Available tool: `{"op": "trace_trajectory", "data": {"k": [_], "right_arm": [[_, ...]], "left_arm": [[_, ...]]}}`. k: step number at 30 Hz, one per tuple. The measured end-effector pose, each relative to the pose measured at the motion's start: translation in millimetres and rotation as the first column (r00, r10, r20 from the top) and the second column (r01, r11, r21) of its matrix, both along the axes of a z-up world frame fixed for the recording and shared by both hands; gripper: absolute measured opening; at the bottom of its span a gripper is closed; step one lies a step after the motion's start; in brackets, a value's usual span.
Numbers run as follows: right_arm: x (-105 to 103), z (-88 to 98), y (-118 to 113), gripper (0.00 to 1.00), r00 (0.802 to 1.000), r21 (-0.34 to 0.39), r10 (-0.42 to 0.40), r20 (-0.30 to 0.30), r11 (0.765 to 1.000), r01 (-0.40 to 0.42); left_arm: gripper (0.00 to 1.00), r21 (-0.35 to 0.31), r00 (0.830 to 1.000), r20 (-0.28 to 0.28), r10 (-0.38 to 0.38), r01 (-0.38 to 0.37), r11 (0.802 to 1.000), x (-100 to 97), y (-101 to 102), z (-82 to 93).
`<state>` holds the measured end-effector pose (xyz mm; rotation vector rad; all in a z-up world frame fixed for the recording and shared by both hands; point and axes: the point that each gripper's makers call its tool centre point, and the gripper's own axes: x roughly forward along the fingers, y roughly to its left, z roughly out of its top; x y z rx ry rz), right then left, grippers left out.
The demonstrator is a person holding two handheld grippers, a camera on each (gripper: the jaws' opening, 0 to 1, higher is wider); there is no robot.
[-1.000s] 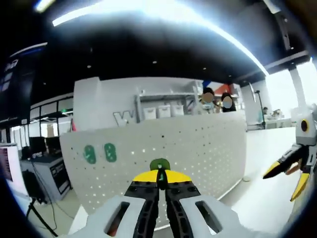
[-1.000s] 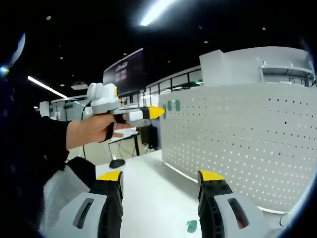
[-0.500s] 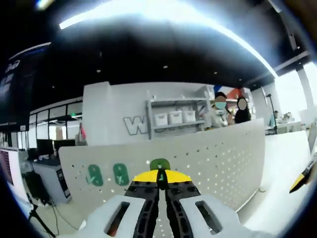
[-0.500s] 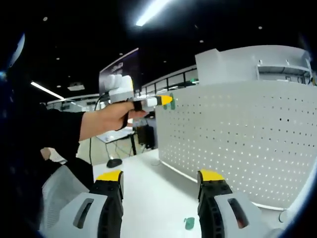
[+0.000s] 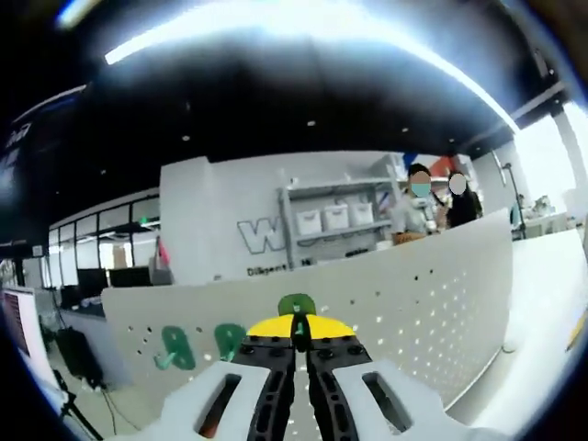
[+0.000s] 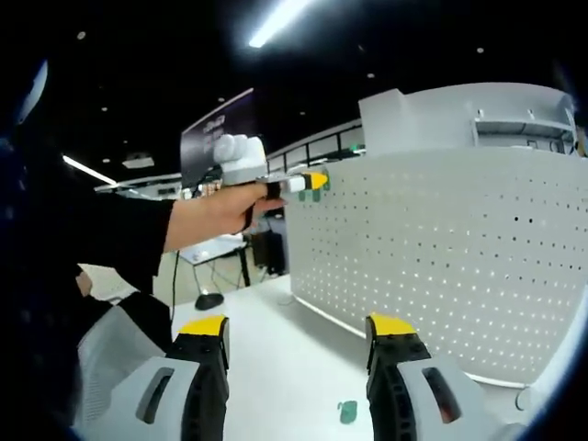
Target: Insert the hook assembly into the mounting plate slot until the hook locks in place.
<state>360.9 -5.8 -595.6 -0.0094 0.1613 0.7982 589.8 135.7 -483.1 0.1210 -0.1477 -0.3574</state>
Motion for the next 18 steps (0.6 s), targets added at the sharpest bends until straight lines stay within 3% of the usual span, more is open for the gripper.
{"op": "trace_trajectory", "data": {"k": [18], "right_arm": [[2,-2.5,-6,0.60,1.000,-0.012,-0.014,-0.013,1.000,0.014]], "left_arm": [[0.02,-0.035,1.000,-0.010,0.022,-0.023,0.999,11.5,0,-8.5]]}}
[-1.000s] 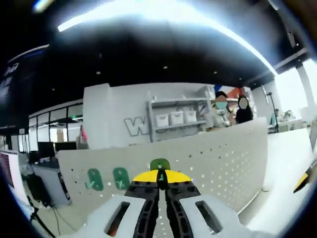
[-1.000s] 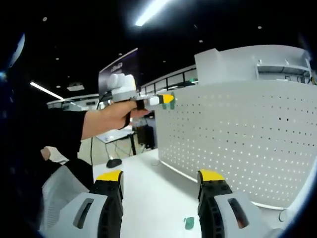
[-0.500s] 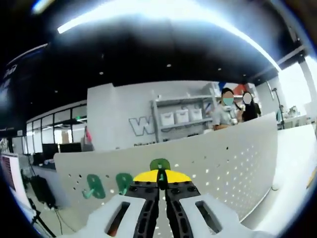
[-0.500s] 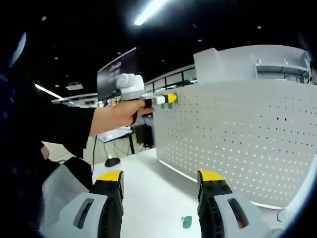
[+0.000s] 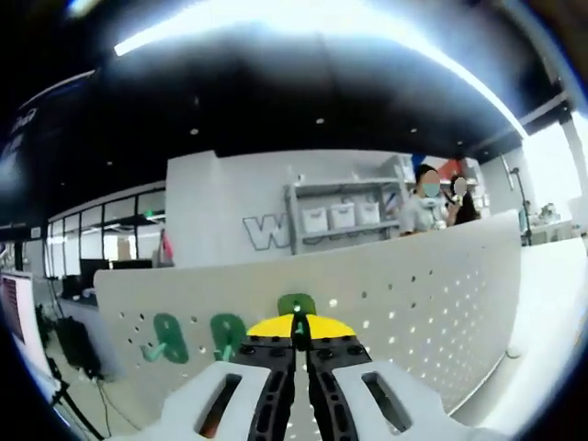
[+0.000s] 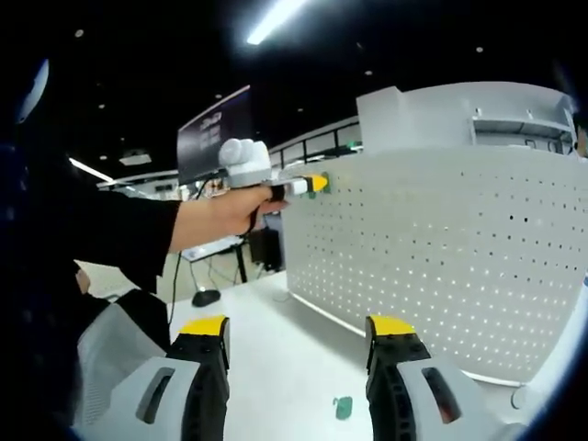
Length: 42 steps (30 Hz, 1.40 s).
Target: Insert the hook assembly into the mounting plate slot until the hook locks in place.
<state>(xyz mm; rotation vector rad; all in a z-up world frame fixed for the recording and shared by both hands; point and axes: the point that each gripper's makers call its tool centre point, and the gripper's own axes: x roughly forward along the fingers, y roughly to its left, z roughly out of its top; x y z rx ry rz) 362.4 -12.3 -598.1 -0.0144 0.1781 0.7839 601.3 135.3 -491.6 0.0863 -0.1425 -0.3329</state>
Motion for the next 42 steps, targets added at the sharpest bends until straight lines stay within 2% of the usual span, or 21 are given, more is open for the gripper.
{"op": "trace_trajectory", "data": {"k": [8,12,18,20,21,22,27,29,30,32,35,37,41,42], "right_arm": [[1.2,-3.4,-1.0,0.60,1.000,-0.003,-0.003,-0.008,1.000,0.003],[2.6,-4.7,-2.5,0.60,1.000,-0.006,-0.008,-0.011,1.000,0.008],[2.7,-5.7,-0.5,0.60,1.000,-0.008,-0.003,-0.014,1.000,0.003],[2.2,-6.3,0.1,0.60,1.000,-0.009,-0.001,-0.015,1.000,0.001],[2.1,-6.5,0.0,0.60,1.000,-0.009,-0.002,-0.016,1.000,0.002],[1.9,-6.9,-0.4,0.60,1.000,-0.009,-0.003,-0.017,1.000,0.003],[1.5,-7.2,-3.9,0.60,1.000,-0.010,-0.011,-0.019,1.000,0.011],[1.9,-7.0,-5.4,0.60,1.000,-0.008,-0.015,-0.018,1.000,0.015],[2.1,-6.9,-6.2,0.60,1.000,-0.007,-0.017,-0.019,1.000,0.017],[2.5,-6.9,-7.1,0.60,1.000,-0.007,-0.021,-0.018,1.000,0.020],[2.7,-8.1,-6.8,0.60,1.000,-0.011,-0.023,-0.020,1.000,0.022],[2.6,-7.8,-5.7,0.60,1.000,-0.010,-0.020,-0.020,1.000,0.020],[2.7,-7.5,-4.6,0.60,1.000,-0.012,-0.018,-0.018,1.000,0.018],[2.6,-7.5,-4.7,0.60,1.000,-0.012,-0.017,-0.019,1.000,0.017]], "left_arm": [[0.02,0.020,1.000,-0.004,-0.001,0.001,1.000,3.7,-2.5,-6.9],[0.03,0.025,1.000,0.011,0.005,-0.005,1.000,4.6,-2.4,-5.9],[0.03,0.077,0.999,0.050,0.009,-0.013,0.997,3.2,-3.8,-6.8],[0.03,0.116,0.998,0.065,0.020,-0.028,0.993,3.4,-4.6,-6.4],[0.03,0.169,0.996,0.083,0.034,-0.047,0.984,3.5,-4.5,-5.8],[0.03,0.189,0.995,0.090,0.038,-0.055,0.980,3.8,-5.2,-6.1],[0.04,0.240,0.992,0.115,0.059,-0.085,0.967,4.6,-7.4,-7.1],[0.04,0.315,0.988,0.142,0.058,-0.101,0.944,4.8,-9.2,-7.6],[0.04,0.329,0.987,0.153,0.058,-0.106,0.938,6.3,-8.3,-8.7],[0.04,0.291,0.989,0.138,0.052,-0.091,0.953,6.5,-7.3,-7.9],[0.04,0.276,0.990,0.132,0.046,-0.081,0.958,6.3,-6.7,-7.0],[0.04,0.178,0.995,0.094,0.038,-0.054,0.982,6.0,-5.8,-7.6],[0.05,0.073,0.999,0.046,0.022,-0.026,0.997,5.2,-3.4,-7.7],[0.06,0.078,0.999,0.033,0.019,-0.022,0.997,5.5,-2.8,-9.1]]}}
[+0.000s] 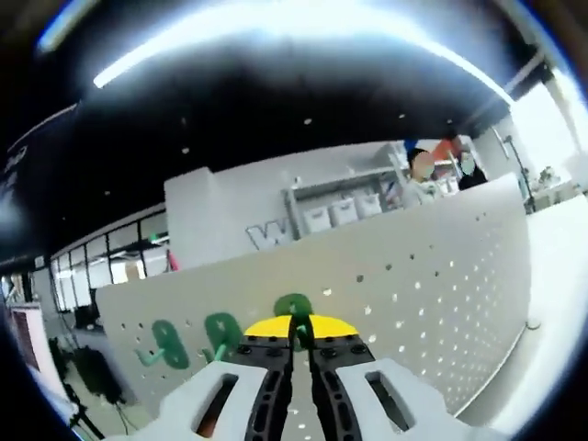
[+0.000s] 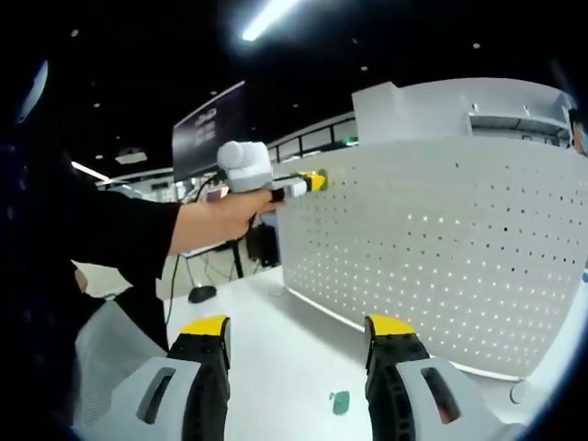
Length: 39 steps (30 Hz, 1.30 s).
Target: Insert the hook assembly into the mounting plate slot until the hook locks in place.
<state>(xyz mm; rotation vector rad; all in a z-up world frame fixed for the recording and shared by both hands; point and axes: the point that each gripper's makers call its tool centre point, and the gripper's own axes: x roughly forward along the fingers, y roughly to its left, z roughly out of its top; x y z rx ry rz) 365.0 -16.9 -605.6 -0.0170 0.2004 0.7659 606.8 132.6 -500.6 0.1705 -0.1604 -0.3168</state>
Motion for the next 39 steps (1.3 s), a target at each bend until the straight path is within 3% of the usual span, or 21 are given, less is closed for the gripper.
{"op": "trace_trajectory", "data": {"k": [4,14,20,28,39], "right_arm": [[0,-0.5,-1,0.59,1.000,-0.003,-0.003,-0.001,1.000,0.003],[-1,-1.3,0,0.59,1.000,-0.008,-0.002,-0.002,1.000,0.002],[-2,-0.9,-2,0.59,1.000,-0.009,-0.005,-0.002,1.000,0.005],[-3,-0.4,-2,0.59,1.000,-0.011,-0.006,-0.002,1.000,0.006],[-5,0.8,-2,0.59,1.000,-0.012,-0.003,0.003,1.000,0.003]], "left_arm": [[0.08,0.035,1.000,0.017,-0.007,0.006,0.999,-1.8,-1,1.4],[0.20,0.018,1.000,0.001,-0.026,0.026,0.999,-9.2,-3,-0.9],[0.34,0.003,0.999,-0.002,-0.049,0.049,0.999,-23.0,-8,-3.0],[0.45,-0.008,0.996,-0.007,-0.085,0.085,0.996,-36.4,-12,-5.1],[0.53,-0.037,0.993,-0.012,-0.114,0.113,0.993,-59.8,-9,-6.5]]}}
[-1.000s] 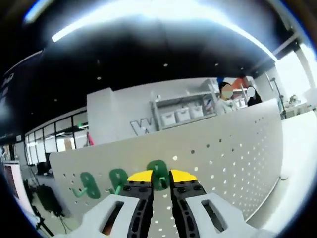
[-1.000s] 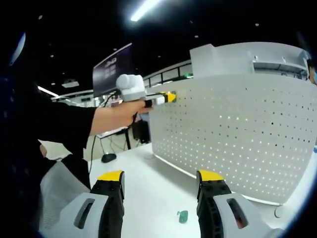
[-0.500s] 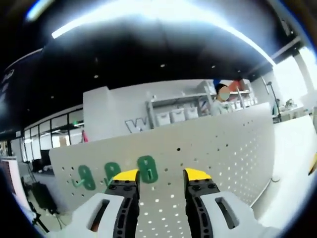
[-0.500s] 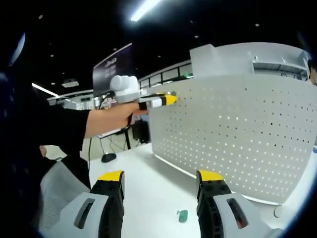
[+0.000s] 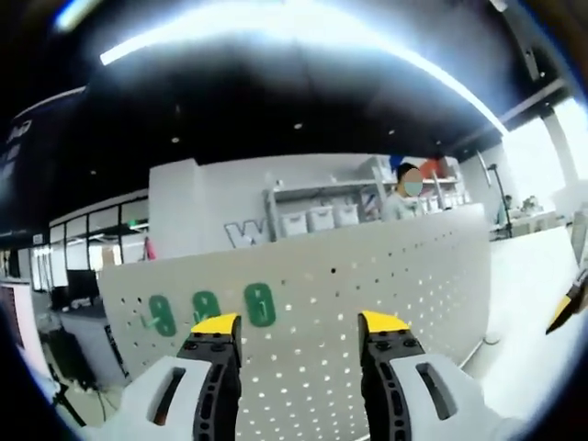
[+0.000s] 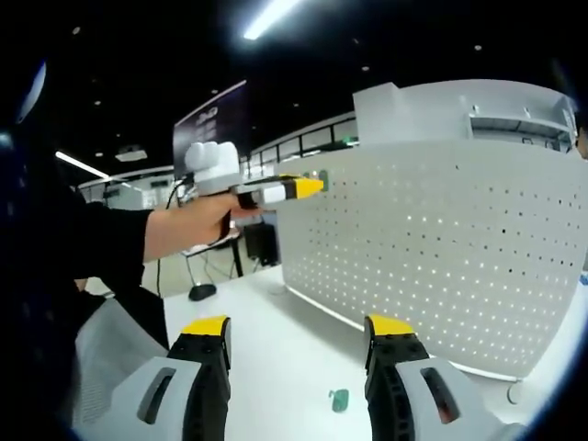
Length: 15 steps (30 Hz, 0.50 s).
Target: Insert the hook assembly into the mounting plate slot until the hook locks in place.
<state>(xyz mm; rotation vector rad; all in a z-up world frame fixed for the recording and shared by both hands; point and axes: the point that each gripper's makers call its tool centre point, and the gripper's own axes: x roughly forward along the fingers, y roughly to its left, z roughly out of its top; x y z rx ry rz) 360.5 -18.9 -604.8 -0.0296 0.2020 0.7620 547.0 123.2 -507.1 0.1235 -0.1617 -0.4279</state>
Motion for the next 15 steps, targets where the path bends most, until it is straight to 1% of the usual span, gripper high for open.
{"op": "trace_trajectory", "data": {"k": [5,10,15], "right_arm": [[0,-1.2,0,0.59,1.000,0.000,0.001,-0.004,1.000,-0.001],[1,-1.1,1,0.59,1.000,-0.003,0.004,-0.002,1.000,-0.004],[0,-1.7,2,0.59,1.000,-0.008,0.007,-0.001,1.000,-0.007]], "left_arm": [[0.54,-0.005,1.000,0.006,-0.009,0.009,1.000,-13.0,4,-2.4],[0.57,-0.006,1.000,-0.010,-0.010,0.010,1.000,-20.9,10,-9.4],[0.58,-0.006,1.000,-0.011,-0.017,0.017,1.000,-31.9,14,-12.7]]}}
